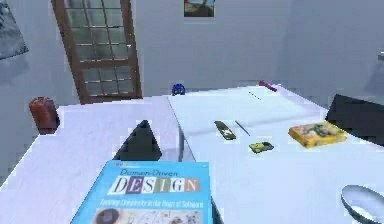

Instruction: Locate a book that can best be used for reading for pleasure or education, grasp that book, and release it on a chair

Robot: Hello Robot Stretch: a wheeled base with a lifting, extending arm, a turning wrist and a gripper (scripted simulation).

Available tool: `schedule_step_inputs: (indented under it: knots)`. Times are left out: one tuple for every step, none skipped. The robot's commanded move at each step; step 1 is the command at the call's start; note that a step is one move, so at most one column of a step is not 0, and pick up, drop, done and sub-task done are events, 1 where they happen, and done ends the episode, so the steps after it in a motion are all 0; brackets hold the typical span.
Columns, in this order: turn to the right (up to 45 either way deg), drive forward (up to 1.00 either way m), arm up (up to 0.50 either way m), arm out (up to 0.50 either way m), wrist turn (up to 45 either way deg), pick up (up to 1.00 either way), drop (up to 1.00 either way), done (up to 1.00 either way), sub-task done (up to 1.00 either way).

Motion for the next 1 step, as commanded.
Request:
schedule_step_inputs:
  knots:
    - [45.0, 0.00, 0.00, 0.00, 0.0, 0.00, 0.00, 0.00, 0.00]
